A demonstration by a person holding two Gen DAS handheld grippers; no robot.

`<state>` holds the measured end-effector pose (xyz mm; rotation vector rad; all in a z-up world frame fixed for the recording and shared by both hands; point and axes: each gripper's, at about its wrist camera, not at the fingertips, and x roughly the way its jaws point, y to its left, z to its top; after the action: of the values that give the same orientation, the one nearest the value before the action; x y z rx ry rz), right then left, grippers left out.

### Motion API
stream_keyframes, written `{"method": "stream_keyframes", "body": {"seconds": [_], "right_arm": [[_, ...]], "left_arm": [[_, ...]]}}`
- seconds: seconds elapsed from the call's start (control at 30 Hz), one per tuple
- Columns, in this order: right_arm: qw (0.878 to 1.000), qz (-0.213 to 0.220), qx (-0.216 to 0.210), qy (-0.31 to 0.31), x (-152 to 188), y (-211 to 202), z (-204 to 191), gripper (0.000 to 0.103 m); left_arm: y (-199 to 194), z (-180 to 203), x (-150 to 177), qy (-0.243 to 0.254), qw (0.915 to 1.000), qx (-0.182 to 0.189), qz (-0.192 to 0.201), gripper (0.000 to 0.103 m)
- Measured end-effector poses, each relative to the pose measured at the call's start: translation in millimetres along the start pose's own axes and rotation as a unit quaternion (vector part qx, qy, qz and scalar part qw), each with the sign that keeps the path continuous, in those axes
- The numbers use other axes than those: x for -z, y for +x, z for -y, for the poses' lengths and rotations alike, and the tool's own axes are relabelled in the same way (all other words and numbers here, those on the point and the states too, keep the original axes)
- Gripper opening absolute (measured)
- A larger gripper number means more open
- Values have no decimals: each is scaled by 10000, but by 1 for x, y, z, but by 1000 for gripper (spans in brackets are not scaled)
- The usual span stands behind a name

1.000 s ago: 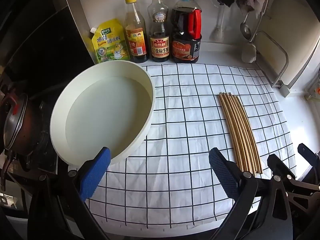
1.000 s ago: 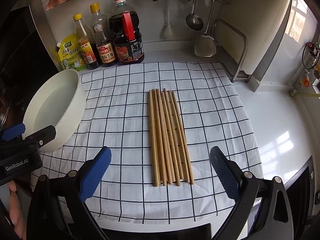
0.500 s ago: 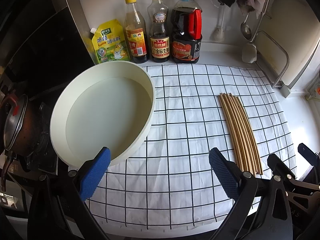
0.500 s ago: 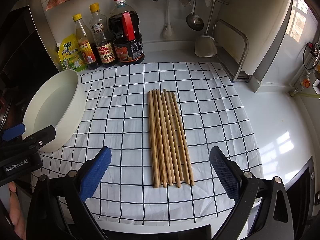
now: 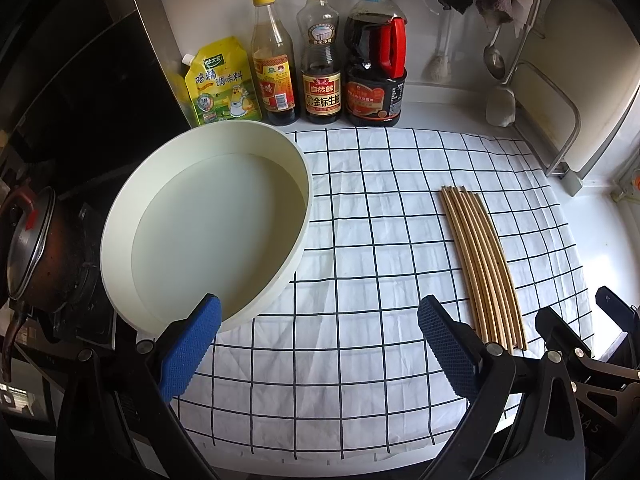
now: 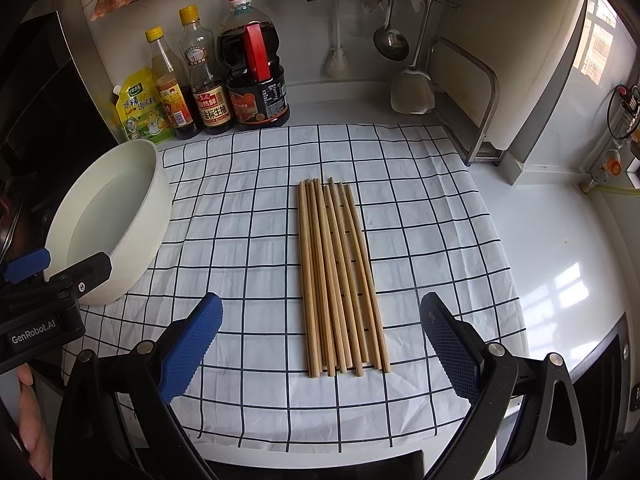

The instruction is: Organize utensils

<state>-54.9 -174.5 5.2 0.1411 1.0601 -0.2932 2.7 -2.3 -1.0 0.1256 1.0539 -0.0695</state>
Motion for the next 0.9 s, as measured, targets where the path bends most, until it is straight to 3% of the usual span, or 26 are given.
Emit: {"method": "stream_keyframes", "body": {"seconds": [0.9], "right_arm": [[10000,7,-4,11,0,-4,2,94]], "left_arm": [[-1,1,0,-10,10000,-2,-8,97]]}}
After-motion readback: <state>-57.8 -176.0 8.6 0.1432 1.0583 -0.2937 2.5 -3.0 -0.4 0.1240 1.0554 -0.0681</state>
